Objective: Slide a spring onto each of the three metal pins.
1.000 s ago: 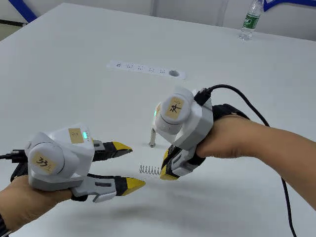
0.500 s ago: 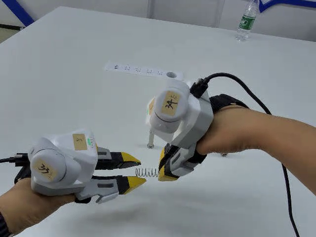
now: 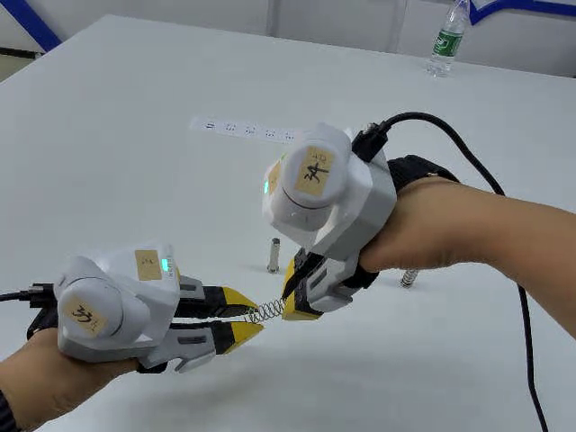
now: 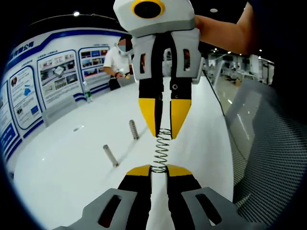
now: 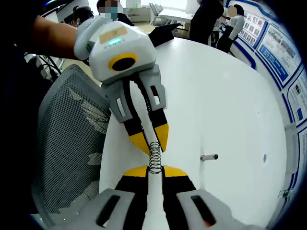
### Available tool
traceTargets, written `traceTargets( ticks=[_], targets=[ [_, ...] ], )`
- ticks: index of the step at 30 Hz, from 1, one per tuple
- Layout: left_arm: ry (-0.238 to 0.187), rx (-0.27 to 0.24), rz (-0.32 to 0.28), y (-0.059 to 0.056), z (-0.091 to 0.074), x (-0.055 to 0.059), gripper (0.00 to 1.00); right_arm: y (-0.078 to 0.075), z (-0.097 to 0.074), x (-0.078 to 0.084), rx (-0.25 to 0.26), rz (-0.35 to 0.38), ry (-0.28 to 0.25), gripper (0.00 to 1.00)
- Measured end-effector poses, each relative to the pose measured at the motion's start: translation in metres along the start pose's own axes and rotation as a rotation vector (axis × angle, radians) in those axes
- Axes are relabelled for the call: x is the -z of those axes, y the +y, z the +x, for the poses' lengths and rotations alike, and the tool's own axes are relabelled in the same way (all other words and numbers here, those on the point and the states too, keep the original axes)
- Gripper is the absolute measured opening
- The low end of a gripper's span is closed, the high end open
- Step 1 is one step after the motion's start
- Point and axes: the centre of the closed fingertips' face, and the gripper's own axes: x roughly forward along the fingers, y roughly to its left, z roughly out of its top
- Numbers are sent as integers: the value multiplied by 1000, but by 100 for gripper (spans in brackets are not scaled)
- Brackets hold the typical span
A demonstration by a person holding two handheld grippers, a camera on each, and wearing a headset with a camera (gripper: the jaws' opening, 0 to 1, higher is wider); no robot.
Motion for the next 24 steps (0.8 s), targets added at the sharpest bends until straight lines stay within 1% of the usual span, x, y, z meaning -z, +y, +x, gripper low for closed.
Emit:
traceTargets(
  ticks=[3, 11, 19, 24],
  targets=[
    [-1, 3, -5, -1, 1, 0, 11, 1, -3, -8, 2, -7, -22, 12],
    [-6, 11, -10, -3, 3, -2, 11, 2, -6, -20, 8, -24, -52, 11],
    [-15, 23, -12, -7, 8, -6, 11, 2, -6, -29, 14, -41, -59, 11],
    [-16, 21, -11, -6, 8, -5, 12, 1, -5, -27, 14, -43, -51, 11]
  ],
)
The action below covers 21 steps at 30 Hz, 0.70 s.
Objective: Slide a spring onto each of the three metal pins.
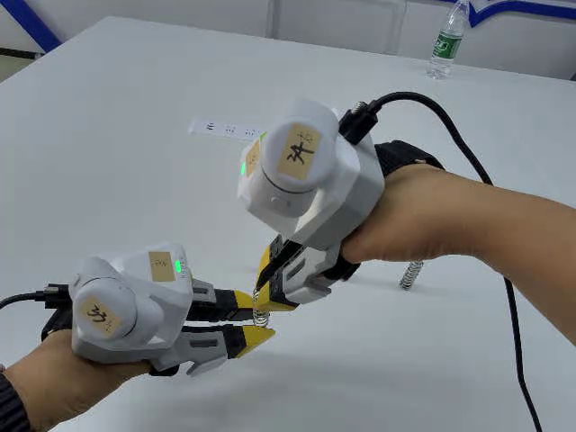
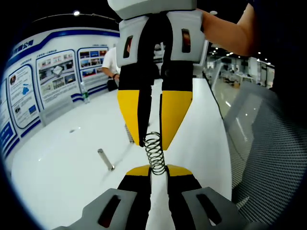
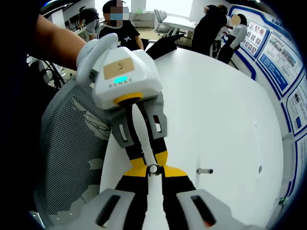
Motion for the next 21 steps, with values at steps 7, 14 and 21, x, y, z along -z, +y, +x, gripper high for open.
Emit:
traceTargets(
  ticks=[7, 14, 21],
  targets=[
    [-1, -12, -11, 3, -2, 1, 19, -6, -1, 9, 11, 3, 25, 11],
    [-8, -54, -46, 12, -9, 5, 29, -17, -8, 14, 33, 20, 31, 11],
    [-5, -99, -75, 22, -15, 8, 42, -33, -17, 20, 66, 47, 30, 11]
  ],
)
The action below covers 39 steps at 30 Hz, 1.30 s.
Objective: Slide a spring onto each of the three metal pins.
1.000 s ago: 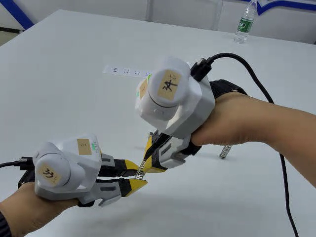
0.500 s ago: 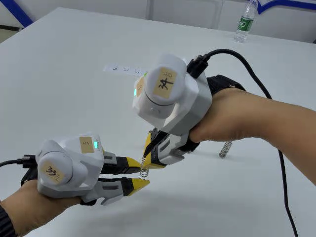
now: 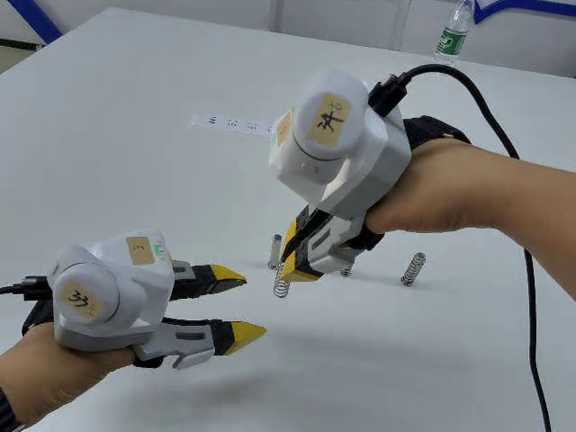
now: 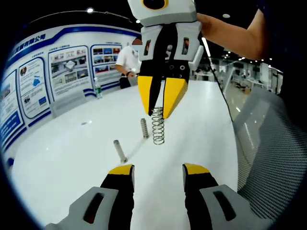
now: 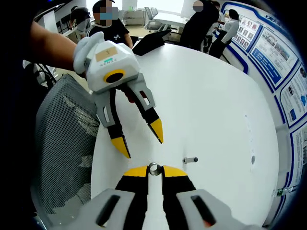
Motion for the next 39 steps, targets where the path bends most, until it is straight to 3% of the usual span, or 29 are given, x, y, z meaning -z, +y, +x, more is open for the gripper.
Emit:
traceTargets(
  ticks=[8, 13, 19, 25, 39],
  targets=[
    [-5, -35, -35, 8, -3, 1, 53, -32, -6, 0, 58, 37, -16, 11],
    [-5, -50, -53, 11, -5, 3, 59, -59, -5, 2, 111, 73, -17, 11],
    [-6, -57, -62, 12, -7, 3, 62, -75, 1, 3, 138, 79, -3, 11],
    [-8, -61, -64, 13, -7, 3, 63, -84, 12, -1, 130, 81, -5, 11],
    [-5, -64, -82, 14, -8, 6, 67, -83, 27, 5, 98, 103, 23, 11]
  ],
)
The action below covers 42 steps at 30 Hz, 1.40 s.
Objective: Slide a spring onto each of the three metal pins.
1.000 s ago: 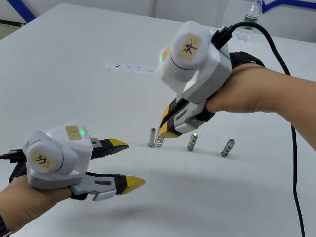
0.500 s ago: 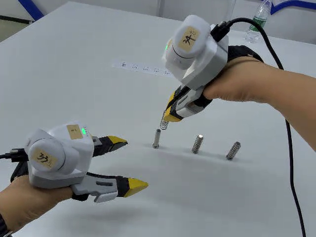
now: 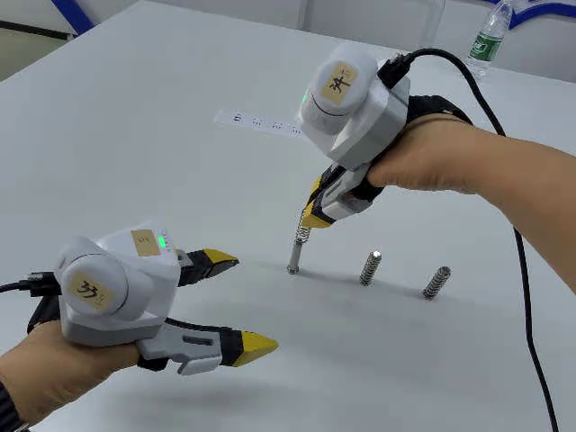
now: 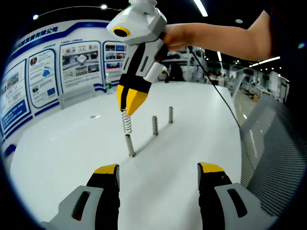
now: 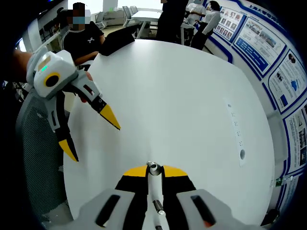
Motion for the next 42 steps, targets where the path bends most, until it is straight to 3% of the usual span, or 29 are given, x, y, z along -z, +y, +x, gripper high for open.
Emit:
traceTargets(
  ticks=[16, 42],
  targets=[
    [0, 5, -6, -1, 1, 2, 66, 2, 10, 6, -24, 8, 22, 11],
    [4, -2, -23, 2, 0, 6, 64, 12, 49, 23, -70, 37, 90, 12]
  ],
)
